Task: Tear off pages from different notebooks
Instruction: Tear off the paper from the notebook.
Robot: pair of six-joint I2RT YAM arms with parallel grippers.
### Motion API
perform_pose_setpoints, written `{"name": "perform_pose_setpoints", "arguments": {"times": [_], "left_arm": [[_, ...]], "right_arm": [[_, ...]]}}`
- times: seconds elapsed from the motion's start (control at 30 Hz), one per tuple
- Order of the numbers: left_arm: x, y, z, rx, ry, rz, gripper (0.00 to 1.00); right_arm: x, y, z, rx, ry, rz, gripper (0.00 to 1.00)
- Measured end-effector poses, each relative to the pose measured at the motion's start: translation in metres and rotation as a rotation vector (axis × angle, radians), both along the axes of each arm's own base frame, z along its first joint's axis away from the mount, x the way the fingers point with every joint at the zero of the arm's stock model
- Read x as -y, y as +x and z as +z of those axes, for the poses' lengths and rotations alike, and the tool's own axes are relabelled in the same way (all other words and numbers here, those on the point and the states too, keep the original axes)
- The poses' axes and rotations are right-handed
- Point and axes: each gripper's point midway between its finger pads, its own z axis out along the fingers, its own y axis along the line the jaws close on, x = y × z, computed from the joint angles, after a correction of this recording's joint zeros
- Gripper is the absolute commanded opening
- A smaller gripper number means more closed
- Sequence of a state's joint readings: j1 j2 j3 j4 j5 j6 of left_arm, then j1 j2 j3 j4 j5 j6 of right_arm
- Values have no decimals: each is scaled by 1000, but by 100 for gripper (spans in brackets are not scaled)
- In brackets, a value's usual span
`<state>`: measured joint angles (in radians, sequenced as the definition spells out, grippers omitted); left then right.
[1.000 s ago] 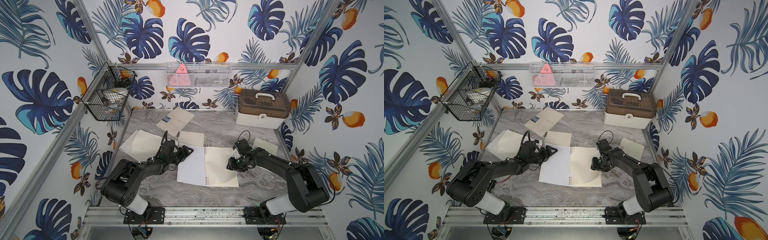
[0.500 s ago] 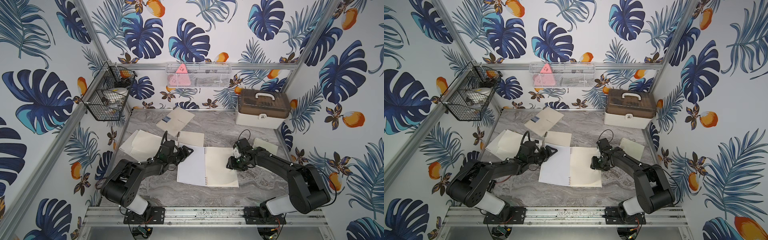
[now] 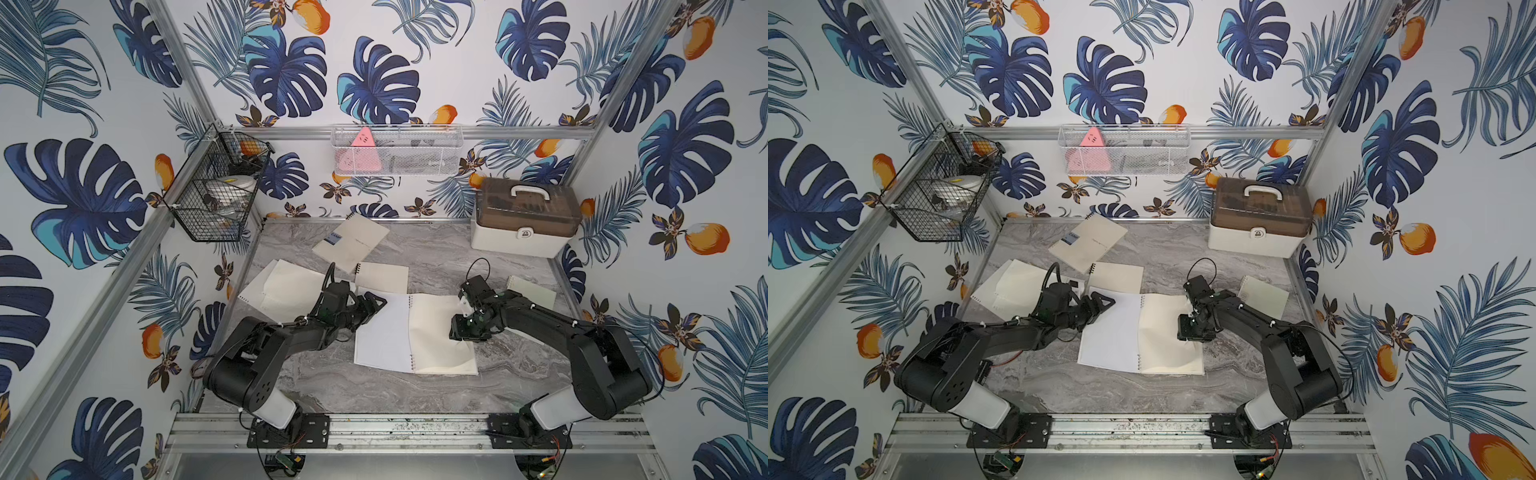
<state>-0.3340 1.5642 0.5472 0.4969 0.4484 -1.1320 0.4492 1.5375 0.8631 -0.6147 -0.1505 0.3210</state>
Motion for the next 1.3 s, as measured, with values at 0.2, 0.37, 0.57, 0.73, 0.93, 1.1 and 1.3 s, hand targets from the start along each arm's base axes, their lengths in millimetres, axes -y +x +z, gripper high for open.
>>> {"name": "perform_pose_setpoints", "arguments": {"times": [0.2, 0.37, 0.57, 0.73, 0.93, 1.1, 1.3], "left_arm": [[0, 0, 1, 2, -1, 0, 80], [0, 0, 3, 9, -3, 0, 80], [0, 1, 4, 10, -4, 0, 80], [0, 0, 4, 8, -6, -1, 80], [0, 0, 4, 8, -7, -1, 80], [0, -1, 1, 2, -6, 0, 80], [0, -1, 1, -2, -10, 0, 80]], "right_arm": [[5, -1, -1, -7, -74, 11, 53], [3, -3, 4, 2, -75, 24, 53], [-4, -4, 15, 24, -27, 32, 54], [-6, -6, 16, 20, -12, 34, 53], [-3, -7, 11, 8, -30, 30, 54], [0, -12, 2, -12, -40, 26, 53], [6, -14, -2, 4, 22, -56, 54]]}}
